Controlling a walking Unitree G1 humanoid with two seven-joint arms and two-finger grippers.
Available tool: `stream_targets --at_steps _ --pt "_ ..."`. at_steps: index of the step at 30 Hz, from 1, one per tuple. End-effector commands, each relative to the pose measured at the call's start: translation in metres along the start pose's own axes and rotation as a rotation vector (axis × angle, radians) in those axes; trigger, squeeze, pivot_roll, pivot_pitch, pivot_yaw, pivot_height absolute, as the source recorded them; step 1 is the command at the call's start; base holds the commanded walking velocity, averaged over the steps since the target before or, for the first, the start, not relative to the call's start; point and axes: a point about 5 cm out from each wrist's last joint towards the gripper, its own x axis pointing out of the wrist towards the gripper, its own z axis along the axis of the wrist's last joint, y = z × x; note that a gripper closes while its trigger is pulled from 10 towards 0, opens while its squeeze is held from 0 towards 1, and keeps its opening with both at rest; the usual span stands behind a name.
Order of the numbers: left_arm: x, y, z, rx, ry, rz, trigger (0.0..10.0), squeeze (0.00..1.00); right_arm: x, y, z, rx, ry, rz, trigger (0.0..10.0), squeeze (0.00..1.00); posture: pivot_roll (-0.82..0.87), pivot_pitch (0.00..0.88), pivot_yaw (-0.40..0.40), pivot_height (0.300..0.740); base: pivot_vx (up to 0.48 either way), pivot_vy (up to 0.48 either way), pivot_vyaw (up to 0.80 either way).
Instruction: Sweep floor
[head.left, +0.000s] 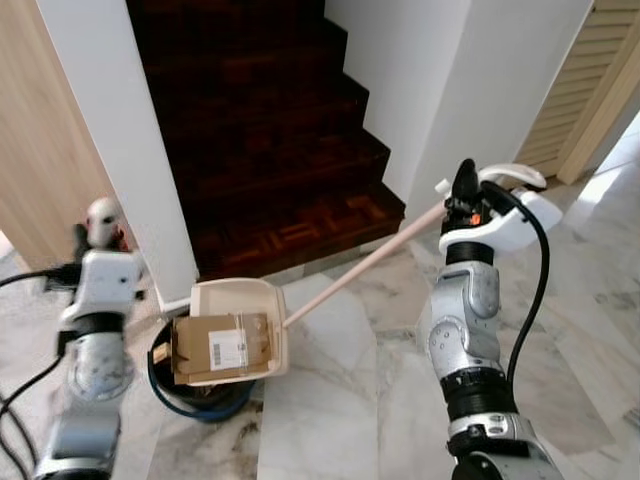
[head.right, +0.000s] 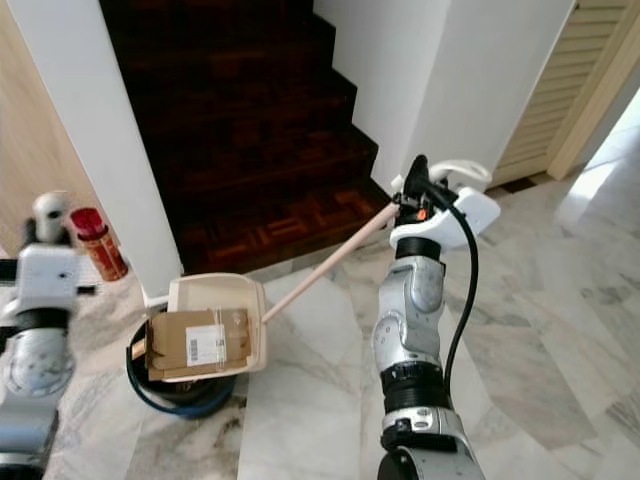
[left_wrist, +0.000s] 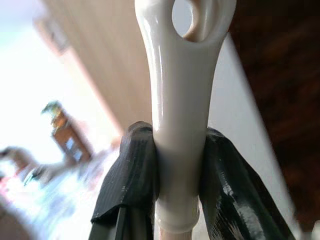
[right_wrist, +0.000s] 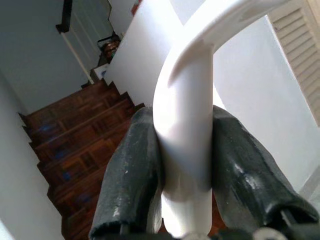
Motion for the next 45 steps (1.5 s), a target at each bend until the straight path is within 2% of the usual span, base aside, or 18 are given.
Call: stream_targets --at_steps 1,4,9,10,11,12,16,23,33,35,45 --pt "-0.005 -0.001 -0.012 0.011 0.042 -0.002 10.0 0.00 0.009 0.015 0.016 0.049 -0.089 0.031 10.0 0.00 0.13 0.000 -0.047 0.740 0.000 0.000 0.00" --pt "-0.020 -0.011 -0.035 0.011 0.125 -0.056 10.0 0.00 0.009 0.029 0.018 0.024 -0.111 0.099 10.0 0.00 0.14 0.000 -0.051 0.740 0.000 0.000 0.00" --pt "-0.030 -0.019 -0.048 0.011 0.184 -0.092 10.0 0.00 0.009 0.040 0.018 0.033 -0.118 0.139 10.0 0.00 0.13 0.000 -0.056 0.740 0.000 0.000 0.00" --pt "-0.033 -0.021 -0.051 0.006 0.202 -0.102 10.0 0.00 0.009 0.045 0.019 0.029 -0.123 0.160 10.0 0.00 0.13 0.000 -0.057 0.740 0.000 0.000 0.00" --pt "-0.038 -0.025 -0.058 -0.002 0.226 -0.118 10.0 0.00 0.008 0.056 0.021 0.018 -0.143 0.209 10.0 0.00 0.13 0.000 -0.061 0.740 0.000 0.000 0.00" --pt "-0.038 -0.025 -0.058 -0.002 0.226 -0.118 10.0 0.00 0.008 0.056 0.021 0.018 -0.143 0.209 10.0 0.00 0.13 0.000 -0.061 0.740 0.000 0.000 0.00" --pt "-0.045 -0.030 -0.065 -0.013 0.247 -0.134 10.0 0.00 0.004 0.079 0.028 -0.006 -0.204 0.300 10.0 0.00 0.13 0.000 -0.067 0.740 0.000 0.000 0.00" --pt "-0.049 -0.032 -0.070 -0.021 0.247 -0.143 10.0 0.00 -0.005 0.108 0.038 -0.032 -0.296 0.411 10.0 0.00 0.14 0.000 -0.078 0.740 0.000 0.000 0.00" --pt "-0.051 -0.032 -0.073 -0.020 0.241 -0.146 10.0 0.00 -0.017 0.119 0.038 0.009 -0.303 0.411 10.0 0.00 0.14 0.000 -0.079 0.740 0.000 0.000 0.00" --pt "-0.051 -0.032 -0.073 -0.019 0.238 -0.148 10.0 0.00 -0.021 0.124 0.039 -0.013 -0.329 0.420 10.0 0.00 0.13 0.000 -0.077 0.740 0.000 0.000 0.00" --pt "-0.051 -0.032 -0.074 -0.015 0.228 -0.156 10.0 0.00 -0.042 0.142 0.042 -0.005 -0.366 0.485 10.0 0.00 0.14 0.000 -0.078 0.740 0.000 0.000 0.00"
